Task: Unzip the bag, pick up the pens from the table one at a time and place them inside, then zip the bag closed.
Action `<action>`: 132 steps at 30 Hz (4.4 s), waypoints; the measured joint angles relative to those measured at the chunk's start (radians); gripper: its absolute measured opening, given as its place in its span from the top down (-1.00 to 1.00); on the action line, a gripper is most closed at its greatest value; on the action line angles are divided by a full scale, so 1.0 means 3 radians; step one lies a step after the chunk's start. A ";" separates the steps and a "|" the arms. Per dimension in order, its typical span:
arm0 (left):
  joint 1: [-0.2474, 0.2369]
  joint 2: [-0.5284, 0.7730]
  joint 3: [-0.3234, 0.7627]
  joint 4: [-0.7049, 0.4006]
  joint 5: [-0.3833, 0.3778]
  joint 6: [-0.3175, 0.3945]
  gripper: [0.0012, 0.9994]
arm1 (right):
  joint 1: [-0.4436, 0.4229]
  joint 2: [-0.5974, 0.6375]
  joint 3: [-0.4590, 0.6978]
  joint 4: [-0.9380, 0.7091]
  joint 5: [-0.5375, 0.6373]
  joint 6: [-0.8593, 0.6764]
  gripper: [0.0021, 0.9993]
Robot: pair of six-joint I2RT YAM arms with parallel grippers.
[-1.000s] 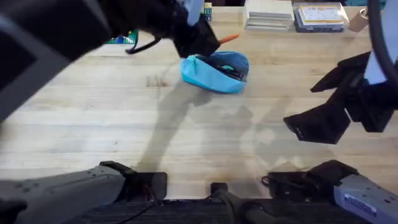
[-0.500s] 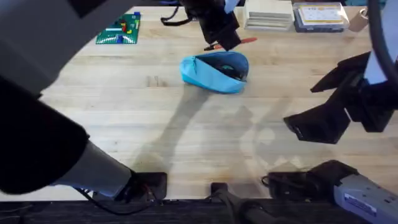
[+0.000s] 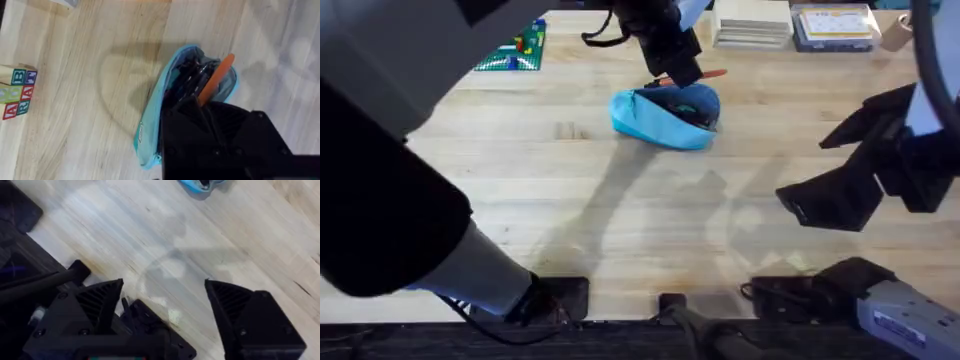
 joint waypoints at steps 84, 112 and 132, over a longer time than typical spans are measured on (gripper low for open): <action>0.0000 0.0240 0.0860 -0.0926 -0.0447 -0.0229 -0.99 | 0.0000 0.0000 0.0000 -0.0001 0.0000 0.0001 -1.00; 0.0633 -0.0490 0.0078 -0.0933 -0.0319 -0.0502 -1.00 | 0.0000 0.0000 0.0000 -0.0011 0.0000 0.0001 -1.00; 0.1366 -0.0811 -0.0525 -0.0931 0.0368 0.0264 -0.99 | 0.0000 0.0000 0.0000 -0.0012 0.0000 0.0001 -1.00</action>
